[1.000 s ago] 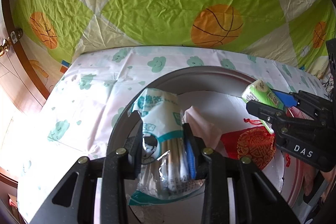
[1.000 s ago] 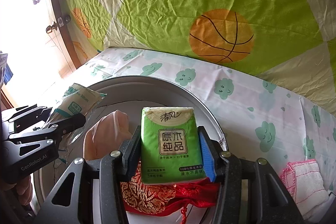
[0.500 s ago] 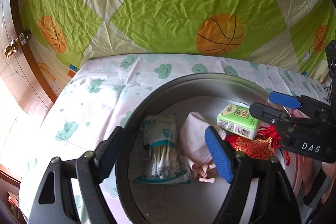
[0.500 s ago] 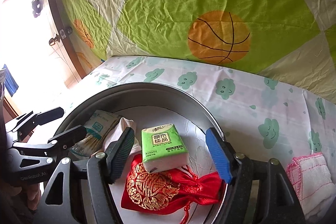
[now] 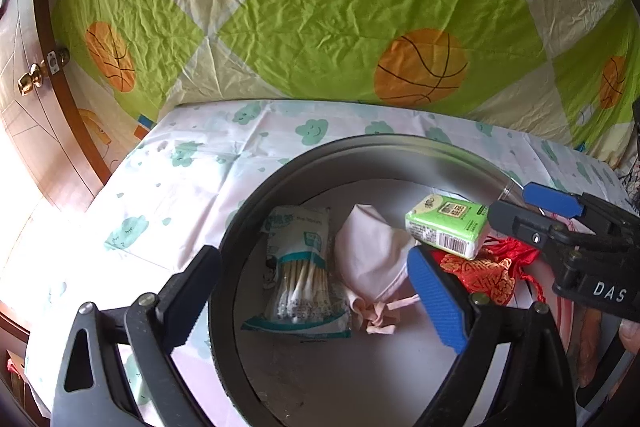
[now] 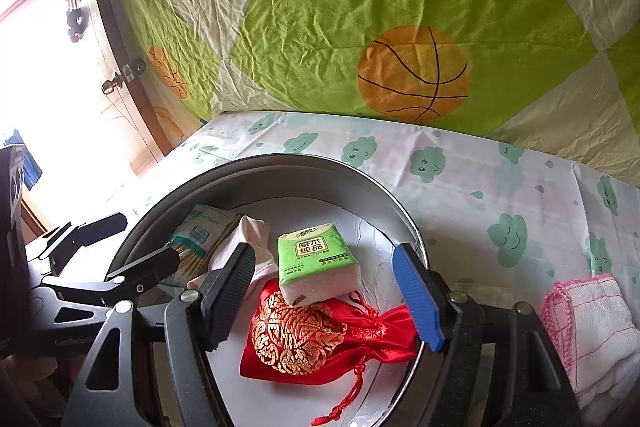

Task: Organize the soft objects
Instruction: 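Move both tools back to the bed and grasp the white gauze roll with the right tool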

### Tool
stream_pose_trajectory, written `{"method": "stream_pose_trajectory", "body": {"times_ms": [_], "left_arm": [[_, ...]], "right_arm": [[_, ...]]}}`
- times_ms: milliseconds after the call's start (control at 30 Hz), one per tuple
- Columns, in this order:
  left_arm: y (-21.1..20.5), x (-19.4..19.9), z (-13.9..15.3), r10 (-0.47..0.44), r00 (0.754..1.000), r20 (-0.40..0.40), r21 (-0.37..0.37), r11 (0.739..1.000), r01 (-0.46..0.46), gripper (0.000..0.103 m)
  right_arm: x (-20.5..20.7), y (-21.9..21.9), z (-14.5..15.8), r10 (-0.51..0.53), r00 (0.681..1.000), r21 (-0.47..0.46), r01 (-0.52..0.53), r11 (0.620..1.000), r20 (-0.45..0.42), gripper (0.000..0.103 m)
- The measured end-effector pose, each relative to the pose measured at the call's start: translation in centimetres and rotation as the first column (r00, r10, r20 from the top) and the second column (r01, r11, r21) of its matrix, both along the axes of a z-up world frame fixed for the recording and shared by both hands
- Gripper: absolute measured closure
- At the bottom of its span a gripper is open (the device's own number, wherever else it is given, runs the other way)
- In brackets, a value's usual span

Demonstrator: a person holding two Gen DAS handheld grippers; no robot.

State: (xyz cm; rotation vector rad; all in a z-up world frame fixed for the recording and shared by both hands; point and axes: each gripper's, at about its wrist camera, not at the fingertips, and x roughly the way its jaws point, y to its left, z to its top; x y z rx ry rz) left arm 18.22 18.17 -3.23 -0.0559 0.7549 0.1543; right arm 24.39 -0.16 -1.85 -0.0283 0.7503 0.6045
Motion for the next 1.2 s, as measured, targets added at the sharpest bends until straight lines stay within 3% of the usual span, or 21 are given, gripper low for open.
{"method": "stream_pose_trajectory", "body": {"times_ms": [167, 333, 533, 767, 933, 1200], "left_arm": [[-1.0, -1.2, 0.4, 0.002, 0.999, 0.033, 0.018, 1.000, -0.002, 0.006], [-3.3, -3.1, 1.0, -0.017, 0.996, 0.088, 0.033, 0.999, 0.014, 0.005], [-8.1, -5.5, 0.7, -0.100, 0.986, 0.131, 0.011, 0.995, 0.100, 0.004], [-14.2, -7.3, -0.6, -0.202, 0.970, 0.138, 0.023, 0.979, 0.201, 0.004], [-17.2, -7.6, -1.3, -0.255, 0.959, 0.121, 0.025, 0.967, 0.254, 0.004], [-19.5, -7.3, -2.1, -0.275, 0.956, 0.101, 0.026, 0.962, 0.273, 0.004]], "right_arm": [[-1.8, -1.7, 0.5, 0.018, 0.999, -0.027, -0.017, 0.999, 0.033, 0.030], [-3.7, -6.4, 1.2, -0.018, 0.997, -0.055, 0.022, 0.998, 0.069, 0.030], [-6.4, -13.9, 1.0, -0.101, 0.990, -0.070, 0.108, 0.992, 0.095, 0.030], [-8.6, -20.2, -1.4, -0.155, 0.984, -0.138, 0.166, 0.977, 0.087, 0.030], [-9.4, -22.2, -2.6, -0.132, 0.990, -0.143, 0.139, 0.980, 0.053, 0.030], [-10.7, -21.5, -4.1, -0.047, 0.998, -0.204, 0.055, 0.977, 0.046, 0.030]]}}
